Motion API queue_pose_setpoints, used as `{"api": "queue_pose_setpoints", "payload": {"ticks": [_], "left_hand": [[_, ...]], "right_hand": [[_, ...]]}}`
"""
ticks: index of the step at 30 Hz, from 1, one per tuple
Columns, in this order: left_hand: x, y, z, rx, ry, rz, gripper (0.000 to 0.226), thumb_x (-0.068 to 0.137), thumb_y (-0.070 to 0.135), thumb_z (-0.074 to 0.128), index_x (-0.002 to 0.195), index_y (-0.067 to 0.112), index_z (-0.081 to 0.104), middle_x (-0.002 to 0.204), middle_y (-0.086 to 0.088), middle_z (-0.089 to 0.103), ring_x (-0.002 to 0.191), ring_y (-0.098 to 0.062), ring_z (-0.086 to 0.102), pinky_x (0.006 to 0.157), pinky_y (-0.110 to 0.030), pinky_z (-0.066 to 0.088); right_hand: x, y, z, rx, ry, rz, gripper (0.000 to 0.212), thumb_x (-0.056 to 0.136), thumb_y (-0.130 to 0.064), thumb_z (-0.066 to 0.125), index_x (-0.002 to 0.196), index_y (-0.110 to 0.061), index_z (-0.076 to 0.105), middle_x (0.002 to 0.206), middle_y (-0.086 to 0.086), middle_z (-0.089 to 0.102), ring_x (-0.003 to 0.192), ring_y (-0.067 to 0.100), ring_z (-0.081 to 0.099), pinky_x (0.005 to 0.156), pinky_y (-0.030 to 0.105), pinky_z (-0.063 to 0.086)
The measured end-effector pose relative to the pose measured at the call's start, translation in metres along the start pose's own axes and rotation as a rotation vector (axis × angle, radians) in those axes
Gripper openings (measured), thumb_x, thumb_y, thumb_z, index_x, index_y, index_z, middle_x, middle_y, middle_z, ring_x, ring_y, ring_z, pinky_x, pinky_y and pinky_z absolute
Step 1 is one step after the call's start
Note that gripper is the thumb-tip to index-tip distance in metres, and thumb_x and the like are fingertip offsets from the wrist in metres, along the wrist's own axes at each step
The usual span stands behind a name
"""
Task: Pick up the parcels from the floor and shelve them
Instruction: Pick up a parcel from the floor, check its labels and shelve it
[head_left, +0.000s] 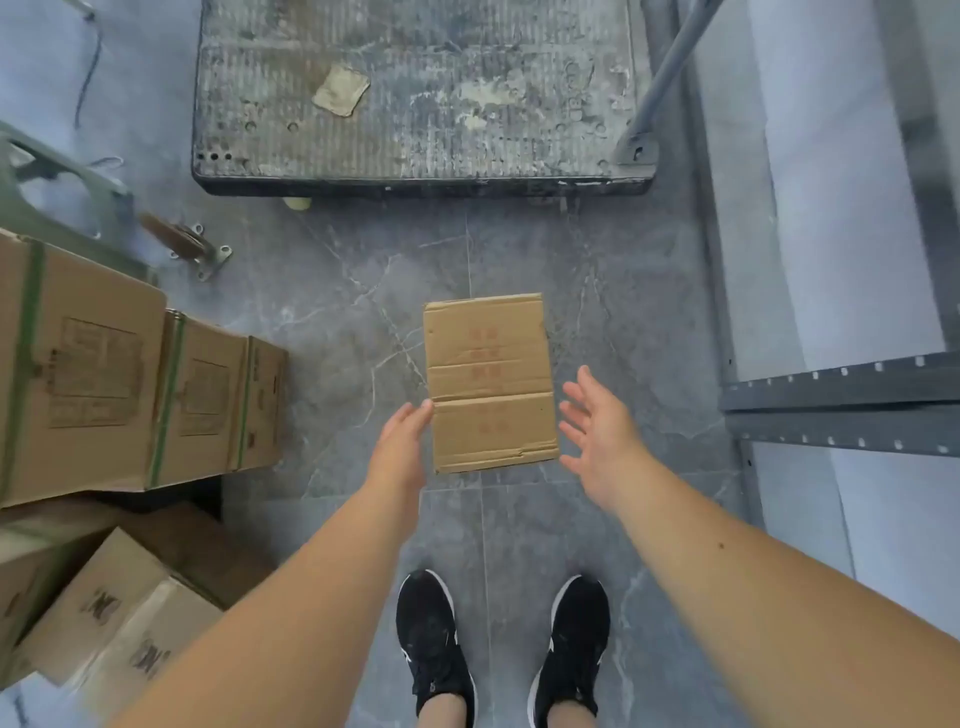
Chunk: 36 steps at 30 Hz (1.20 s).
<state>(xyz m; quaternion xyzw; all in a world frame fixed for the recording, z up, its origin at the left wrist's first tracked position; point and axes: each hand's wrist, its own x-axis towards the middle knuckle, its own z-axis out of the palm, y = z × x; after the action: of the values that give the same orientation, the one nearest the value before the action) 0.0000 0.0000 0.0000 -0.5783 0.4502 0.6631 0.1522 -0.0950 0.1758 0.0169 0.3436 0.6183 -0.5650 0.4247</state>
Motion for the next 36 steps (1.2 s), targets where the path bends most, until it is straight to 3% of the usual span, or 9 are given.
{"api": "queue_pose_setpoints", "payload": {"ticks": [4, 8, 11, 17, 22, 24, 27, 31, 36], "left_hand": [[0.034, -0.004, -0.001, -0.032, 0.000, -0.015, 0.070, 0.102, 0.051, 0.058, 0.163, 0.029, 0.032, 0.172, 0.001, 0.030, 0.158, -0.025, 0.028, 0.124, -0.051, 0.029], [0.062, -0.010, 0.002, -0.013, 0.014, -0.022, 0.074, 0.101, 0.053, 0.059, 0.164, 0.025, 0.031, 0.172, -0.002, 0.030, 0.158, -0.025, 0.028, 0.125, -0.053, 0.029], [0.081, -0.011, 0.005, 0.018, 0.026, -0.007, 0.072, 0.101, 0.053, 0.060, 0.162, 0.025, 0.035, 0.170, -0.001, 0.034, 0.157, -0.025, 0.030, 0.125, -0.053, 0.029], [0.110, -0.012, 0.007, 0.034, 0.009, 0.014, 0.069, 0.101, 0.056, 0.057, 0.161, 0.025, 0.038, 0.169, -0.001, 0.035, 0.156, -0.024, 0.032, 0.125, -0.053, 0.029], [0.127, -0.013, 0.005, 0.075, -0.011, -0.003, 0.065, 0.099, 0.061, 0.057, 0.155, 0.030, 0.046, 0.164, 0.002, 0.043, 0.151, -0.023, 0.039, 0.120, -0.053, 0.034], [0.131, -0.014, 0.004, 0.104, -0.042, -0.015, 0.064, 0.096, 0.067, 0.055, 0.152, 0.035, 0.049, 0.159, 0.003, 0.049, 0.146, -0.023, 0.045, 0.120, -0.057, 0.035], [0.134, -0.014, 0.007, 0.125, -0.062, -0.028, 0.063, 0.095, 0.071, 0.051, 0.148, 0.039, 0.052, 0.153, 0.004, 0.056, 0.142, -0.023, 0.049, 0.118, -0.059, 0.037], [0.130, -0.010, 0.015, 0.156, -0.070, -0.015, 0.066, 0.091, 0.076, 0.051, 0.149, 0.043, 0.051, 0.149, 0.008, 0.060, 0.134, -0.021, 0.056, 0.113, -0.055, 0.044], [0.126, -0.007, 0.025, 0.176, -0.033, 0.000, 0.066, 0.098, 0.069, 0.050, 0.156, 0.037, 0.045, 0.157, 0.004, 0.052, 0.140, -0.025, 0.052, 0.118, -0.056, 0.040]], "right_hand": [[0.032, 0.001, 0.000, -0.029, -0.032, -0.019, 0.052, 0.108, -0.054, 0.043, 0.149, -0.025, 0.054, 0.160, 0.000, 0.047, 0.150, 0.018, 0.039, 0.114, 0.044, 0.030], [0.057, -0.001, 0.002, -0.053, 0.002, -0.012, 0.030, 0.111, -0.044, 0.042, 0.090, -0.031, 0.058, 0.094, -0.010, 0.057, 0.098, 0.015, 0.051, 0.095, 0.032, 0.032], [0.077, 0.003, 0.001, -0.066, 0.020, -0.002, 0.035, 0.112, -0.041, 0.041, 0.083, -0.030, 0.058, 0.084, -0.013, 0.059, 0.076, 0.002, 0.053, 0.090, 0.032, 0.040], [0.113, 0.012, -0.004, -0.131, -0.034, -0.047, 0.036, 0.110, -0.048, 0.042, 0.093, -0.030, 0.069, 0.095, -0.014, 0.070, 0.086, 0.002, 0.062, 0.067, 0.027, 0.041], [0.126, 0.016, -0.002, -0.187, -0.022, -0.024, 0.037, 0.108, -0.054, 0.046, 0.104, -0.029, 0.073, 0.099, -0.009, 0.075, 0.088, 0.009, 0.069, 0.067, 0.031, 0.048], [0.129, 0.018, -0.001, -0.188, -0.026, -0.039, 0.047, 0.103, -0.060, 0.051, 0.126, -0.024, 0.071, 0.119, -0.005, 0.075, 0.107, 0.013, 0.070, 0.081, 0.033, 0.054], [0.136, 0.021, 0.000, -0.243, -0.008, -0.073, 0.092, 0.078, -0.076, 0.060, 0.155, -0.027, 0.051, 0.155, -0.003, 0.058, 0.141, 0.022, 0.054, 0.117, 0.050, 0.044], [0.133, 0.013, 0.007, -0.258, -0.033, -0.080, 0.065, 0.100, -0.060, 0.056, 0.153, -0.024, 0.051, 0.149, -0.002, 0.062, 0.132, 0.022, 0.061, 0.091, 0.037, 0.052], [0.133, 0.014, 0.008, -0.243, -0.081, -0.061, 0.104, 0.074, -0.079, 0.065, 0.162, -0.033, 0.035, 0.161, -0.004, 0.051, 0.144, 0.024, 0.052, 0.118, 0.054, 0.042]]}}
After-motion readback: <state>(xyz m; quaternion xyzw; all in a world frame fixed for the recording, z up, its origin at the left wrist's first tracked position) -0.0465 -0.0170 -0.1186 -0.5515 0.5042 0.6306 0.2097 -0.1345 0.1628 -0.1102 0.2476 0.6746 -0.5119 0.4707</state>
